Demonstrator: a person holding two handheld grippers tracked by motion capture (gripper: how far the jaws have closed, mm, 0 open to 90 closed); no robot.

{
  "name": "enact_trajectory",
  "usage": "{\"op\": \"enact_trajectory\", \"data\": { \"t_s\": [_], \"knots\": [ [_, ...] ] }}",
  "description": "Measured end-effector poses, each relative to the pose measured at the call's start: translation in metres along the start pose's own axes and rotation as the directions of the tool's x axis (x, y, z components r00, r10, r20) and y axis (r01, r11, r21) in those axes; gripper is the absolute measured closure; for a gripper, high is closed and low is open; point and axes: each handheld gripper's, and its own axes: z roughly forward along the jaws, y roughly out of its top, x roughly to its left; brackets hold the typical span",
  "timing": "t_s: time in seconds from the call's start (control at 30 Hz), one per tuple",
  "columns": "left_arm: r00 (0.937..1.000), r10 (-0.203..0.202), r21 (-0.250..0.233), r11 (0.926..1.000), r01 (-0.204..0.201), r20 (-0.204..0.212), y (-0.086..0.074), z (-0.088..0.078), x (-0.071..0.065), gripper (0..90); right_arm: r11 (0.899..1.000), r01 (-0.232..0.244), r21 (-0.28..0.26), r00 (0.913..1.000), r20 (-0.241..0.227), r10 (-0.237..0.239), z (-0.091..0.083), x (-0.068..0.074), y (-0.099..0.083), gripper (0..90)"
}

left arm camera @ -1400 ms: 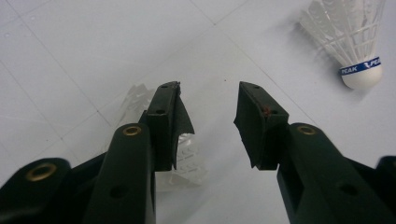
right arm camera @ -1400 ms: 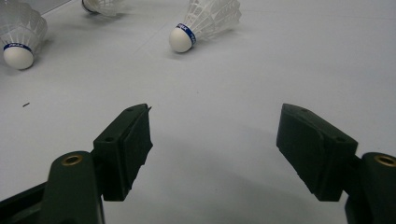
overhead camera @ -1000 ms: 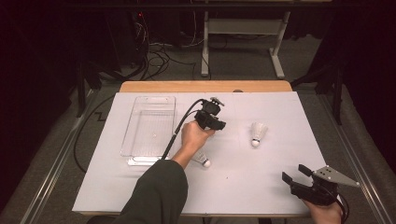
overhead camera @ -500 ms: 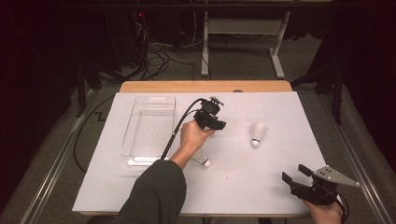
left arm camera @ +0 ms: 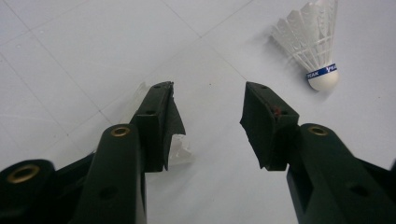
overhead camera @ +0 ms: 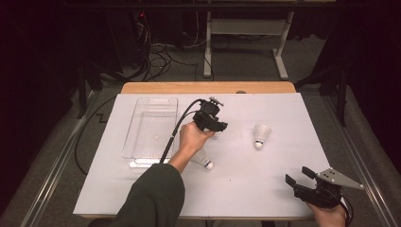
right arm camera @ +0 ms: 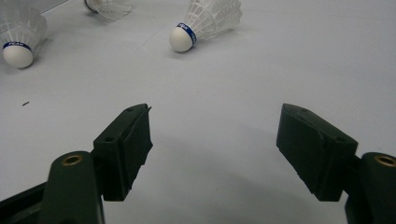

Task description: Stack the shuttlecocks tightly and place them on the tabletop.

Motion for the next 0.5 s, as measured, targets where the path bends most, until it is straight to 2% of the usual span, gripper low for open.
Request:
{"op": "enact_trajectory", "data": {
  "t_s": [0.5],
  "knots": [
    [0.9996,-0.025,-0.039,0.9989,0.026,0.014,-0.015,-0.024,0.007,48.2,1.0,-0.004,0.003,1.0,0.005,0.004,0.0,0.0,0.0,26.8]
  ]
}}
